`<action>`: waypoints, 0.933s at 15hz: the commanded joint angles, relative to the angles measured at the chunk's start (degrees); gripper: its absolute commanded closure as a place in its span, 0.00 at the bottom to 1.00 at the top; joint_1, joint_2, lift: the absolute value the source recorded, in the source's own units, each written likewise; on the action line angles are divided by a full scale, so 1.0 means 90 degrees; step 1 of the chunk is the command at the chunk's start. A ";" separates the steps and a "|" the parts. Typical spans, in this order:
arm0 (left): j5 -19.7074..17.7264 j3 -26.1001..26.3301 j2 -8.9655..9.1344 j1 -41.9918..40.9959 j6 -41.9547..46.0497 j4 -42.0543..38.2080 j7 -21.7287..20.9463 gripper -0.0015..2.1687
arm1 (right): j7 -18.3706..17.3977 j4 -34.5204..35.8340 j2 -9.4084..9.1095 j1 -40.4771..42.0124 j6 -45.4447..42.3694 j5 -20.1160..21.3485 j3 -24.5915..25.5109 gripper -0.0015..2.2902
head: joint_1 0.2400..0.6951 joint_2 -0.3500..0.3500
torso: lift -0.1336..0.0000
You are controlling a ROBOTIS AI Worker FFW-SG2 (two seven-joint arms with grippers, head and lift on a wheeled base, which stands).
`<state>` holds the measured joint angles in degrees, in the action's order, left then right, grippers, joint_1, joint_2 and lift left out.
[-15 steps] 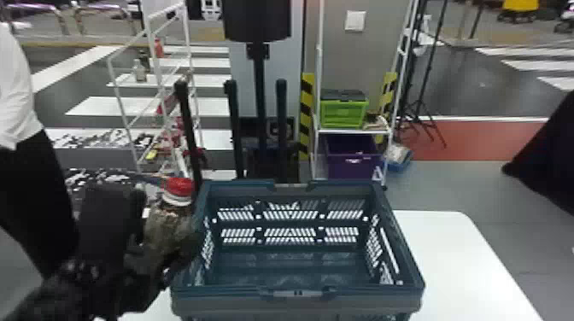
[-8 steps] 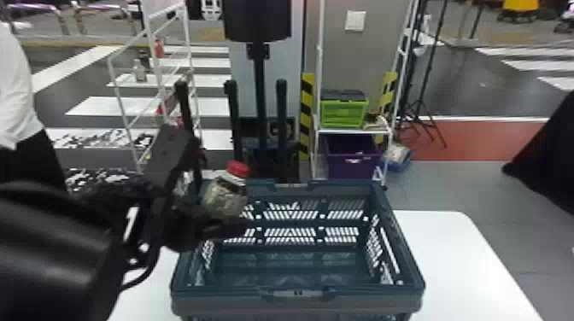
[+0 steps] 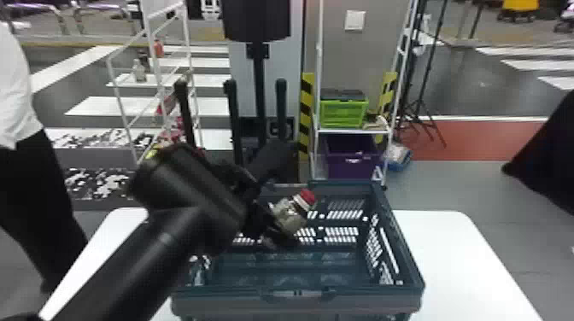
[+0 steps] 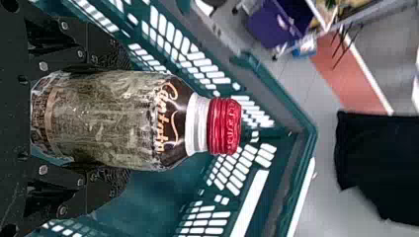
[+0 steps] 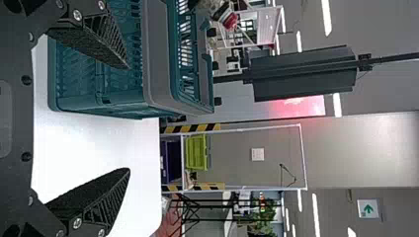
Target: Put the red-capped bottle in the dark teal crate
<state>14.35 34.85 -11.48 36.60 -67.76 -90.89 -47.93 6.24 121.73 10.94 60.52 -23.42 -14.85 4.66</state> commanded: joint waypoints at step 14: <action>0.1404 0.1186 0.1080 0.0728 0.3529 0.4601 -0.0563 0.76 | 0.0000 0.0039 -0.0043 0.0160 -0.0254 0.0019 0.0020 0.07 | 0.57 0.50 | 1.00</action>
<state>27.05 45.38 -1.67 43.40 -35.83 -49.43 -53.39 6.24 121.97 10.66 61.68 -25.22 -14.76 4.90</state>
